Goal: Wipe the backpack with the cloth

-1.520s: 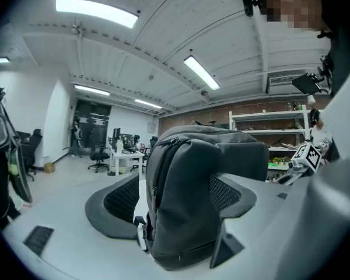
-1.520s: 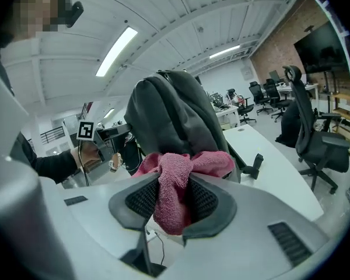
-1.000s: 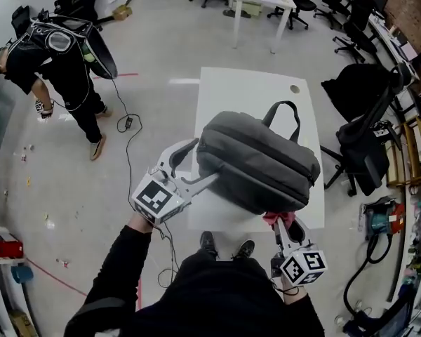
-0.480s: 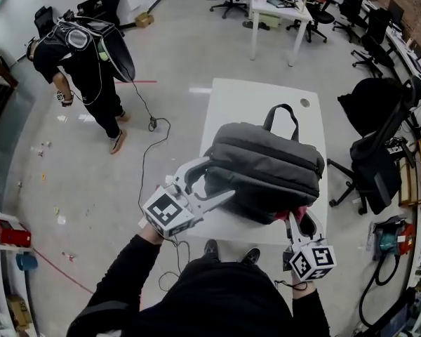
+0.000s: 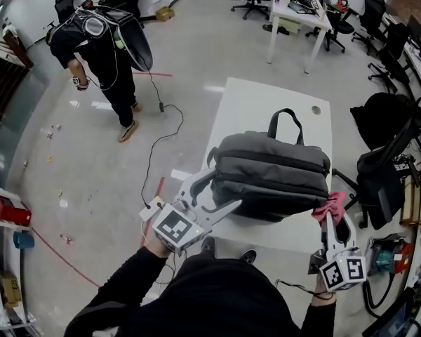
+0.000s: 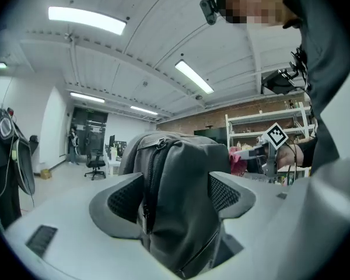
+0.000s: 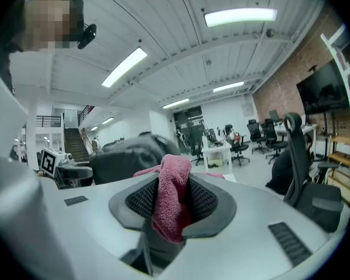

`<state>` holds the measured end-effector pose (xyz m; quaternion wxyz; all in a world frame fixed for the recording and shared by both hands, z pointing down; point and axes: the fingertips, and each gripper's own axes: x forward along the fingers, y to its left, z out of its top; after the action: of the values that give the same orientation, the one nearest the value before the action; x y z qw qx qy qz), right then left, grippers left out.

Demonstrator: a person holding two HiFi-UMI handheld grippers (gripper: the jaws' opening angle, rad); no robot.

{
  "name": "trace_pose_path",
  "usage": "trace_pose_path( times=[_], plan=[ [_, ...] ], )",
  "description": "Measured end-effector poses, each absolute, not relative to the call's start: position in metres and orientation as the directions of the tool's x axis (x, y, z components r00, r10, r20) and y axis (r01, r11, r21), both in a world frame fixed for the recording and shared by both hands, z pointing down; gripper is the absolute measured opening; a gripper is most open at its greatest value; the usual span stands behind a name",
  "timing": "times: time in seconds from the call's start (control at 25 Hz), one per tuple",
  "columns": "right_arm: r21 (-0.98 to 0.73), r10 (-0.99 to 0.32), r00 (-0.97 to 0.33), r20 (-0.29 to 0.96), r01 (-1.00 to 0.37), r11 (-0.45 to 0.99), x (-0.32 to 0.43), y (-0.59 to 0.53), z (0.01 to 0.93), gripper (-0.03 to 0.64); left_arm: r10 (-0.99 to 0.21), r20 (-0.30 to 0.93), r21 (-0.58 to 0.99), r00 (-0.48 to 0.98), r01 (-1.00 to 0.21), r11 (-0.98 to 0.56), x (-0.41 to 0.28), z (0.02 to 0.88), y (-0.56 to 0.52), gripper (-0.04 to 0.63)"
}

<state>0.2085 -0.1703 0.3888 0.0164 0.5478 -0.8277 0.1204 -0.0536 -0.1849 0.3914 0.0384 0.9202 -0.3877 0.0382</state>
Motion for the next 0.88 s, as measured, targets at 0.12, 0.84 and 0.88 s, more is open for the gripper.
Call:
trace_pose_path(
  times=[0.12, 0.84, 0.88],
  plan=[
    [0.001, -0.897, -0.441, 0.031, -0.897, 0.442, 0.192, -0.178, 0.298, 0.123, -0.719, 0.074, 0.165, 0.691, -0.72, -0.674, -0.07, 0.388, -0.184, 0.359],
    [0.569, -0.622, -0.64, 0.451, -0.331, 0.753, -0.062, -0.192, 0.304, 0.123, -0.696, -0.003, 0.446, 0.718, -0.622, -0.644, -0.096, 0.393, -0.169, 0.359],
    [0.56, -0.636, -0.628, 0.448, -0.358, 0.747, -0.052, -0.195, 0.304, 0.123, -0.696, -0.001, 0.451, 0.718, -0.621, -0.641, -0.098, 0.394, -0.169, 0.359]
  ],
)
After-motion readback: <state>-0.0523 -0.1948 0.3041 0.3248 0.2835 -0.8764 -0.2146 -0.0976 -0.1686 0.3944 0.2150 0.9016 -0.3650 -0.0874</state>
